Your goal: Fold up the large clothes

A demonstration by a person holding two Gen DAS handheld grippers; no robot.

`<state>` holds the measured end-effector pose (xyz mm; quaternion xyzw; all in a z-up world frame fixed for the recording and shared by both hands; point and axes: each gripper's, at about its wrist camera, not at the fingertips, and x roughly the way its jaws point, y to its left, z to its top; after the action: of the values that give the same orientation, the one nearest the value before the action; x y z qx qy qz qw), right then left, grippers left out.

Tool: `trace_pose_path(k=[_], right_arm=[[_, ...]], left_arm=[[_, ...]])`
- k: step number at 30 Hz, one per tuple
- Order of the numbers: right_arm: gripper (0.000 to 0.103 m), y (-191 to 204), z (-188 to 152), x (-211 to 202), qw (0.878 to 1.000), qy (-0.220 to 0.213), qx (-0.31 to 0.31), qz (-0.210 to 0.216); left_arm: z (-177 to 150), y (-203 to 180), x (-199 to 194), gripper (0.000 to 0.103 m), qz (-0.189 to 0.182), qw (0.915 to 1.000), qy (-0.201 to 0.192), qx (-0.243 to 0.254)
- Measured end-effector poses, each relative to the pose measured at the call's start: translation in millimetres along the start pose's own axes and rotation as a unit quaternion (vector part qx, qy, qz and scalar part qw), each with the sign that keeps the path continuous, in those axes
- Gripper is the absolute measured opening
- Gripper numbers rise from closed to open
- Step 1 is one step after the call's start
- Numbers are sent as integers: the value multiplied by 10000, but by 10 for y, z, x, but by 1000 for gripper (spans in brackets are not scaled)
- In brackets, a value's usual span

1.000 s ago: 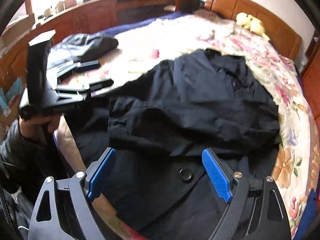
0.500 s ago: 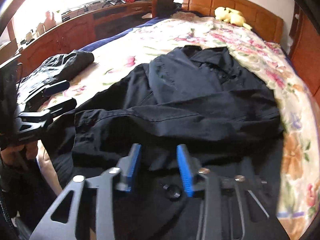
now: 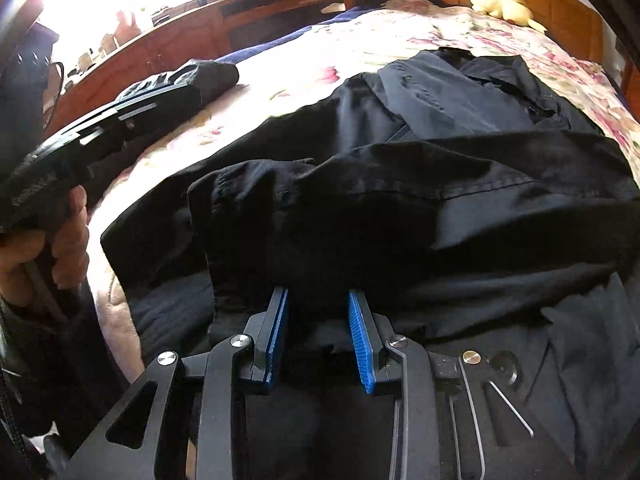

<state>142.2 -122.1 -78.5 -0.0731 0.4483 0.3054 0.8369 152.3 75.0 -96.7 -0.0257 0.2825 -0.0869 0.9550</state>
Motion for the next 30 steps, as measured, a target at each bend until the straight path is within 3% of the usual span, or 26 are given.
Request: trace_pose_path(k=[8, 15, 21, 25, 28, 30], right_arm=[[31, -298, 24, -551, 9969, -515, 145, -576], [31, -854, 120, -773, 9862, -637, 365, -1482], [31, -1167, 349, -505, 9802, -491, 660, -1803], [31, -1272, 416, -222, 9826, -233, 798, -1659], [31, -1345, 365, 60, 9845, 225, 877, -1503], [31, -1323, 317, 117, 9845, 189, 808, -1546]], left_arm=[[-27, -21, 22, 74, -2, 10000, 60, 44], [-44, -37, 47, 74, 19, 9999, 110, 64], [-61, -45, 82, 74, 34, 9998, 162, 89], [-68, -41, 84, 74, 43, 9998, 188, 97], [-67, -28, 80, 74, 45, 9998, 193, 84], [-68, -20, 76, 74, 45, 9998, 200, 77]])
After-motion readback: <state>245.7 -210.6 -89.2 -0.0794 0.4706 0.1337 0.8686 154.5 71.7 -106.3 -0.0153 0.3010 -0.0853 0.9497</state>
